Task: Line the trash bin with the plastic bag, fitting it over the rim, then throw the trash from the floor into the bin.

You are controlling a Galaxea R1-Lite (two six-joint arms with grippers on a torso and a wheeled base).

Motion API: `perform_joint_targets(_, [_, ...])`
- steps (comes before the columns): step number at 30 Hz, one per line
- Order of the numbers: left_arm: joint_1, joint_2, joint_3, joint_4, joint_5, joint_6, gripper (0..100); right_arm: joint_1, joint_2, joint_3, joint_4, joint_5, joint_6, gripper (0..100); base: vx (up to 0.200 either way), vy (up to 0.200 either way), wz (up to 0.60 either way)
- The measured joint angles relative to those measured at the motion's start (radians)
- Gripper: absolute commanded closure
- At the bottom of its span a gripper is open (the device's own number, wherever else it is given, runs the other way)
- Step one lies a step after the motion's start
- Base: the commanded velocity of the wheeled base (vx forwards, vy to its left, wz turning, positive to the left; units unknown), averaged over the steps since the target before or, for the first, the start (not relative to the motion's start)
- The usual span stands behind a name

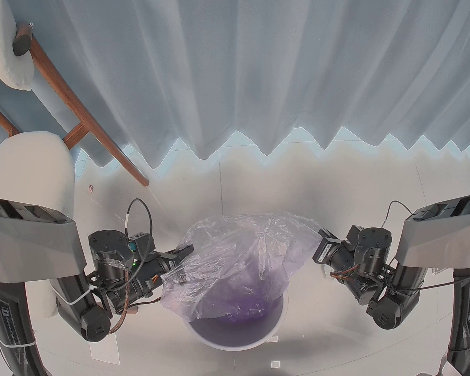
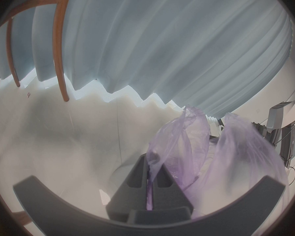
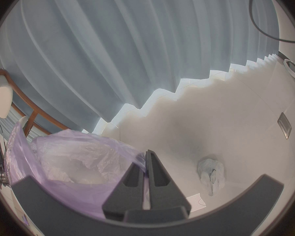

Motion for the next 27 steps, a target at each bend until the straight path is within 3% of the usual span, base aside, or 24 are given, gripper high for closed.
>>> perform_joint_targets(27, [0.080,0.178,-0.019,-0.001,-0.001,-0.003,100,0.003,0.140,-0.002,0.000,-0.001,0.030,100,0.000,0.000,0.00])
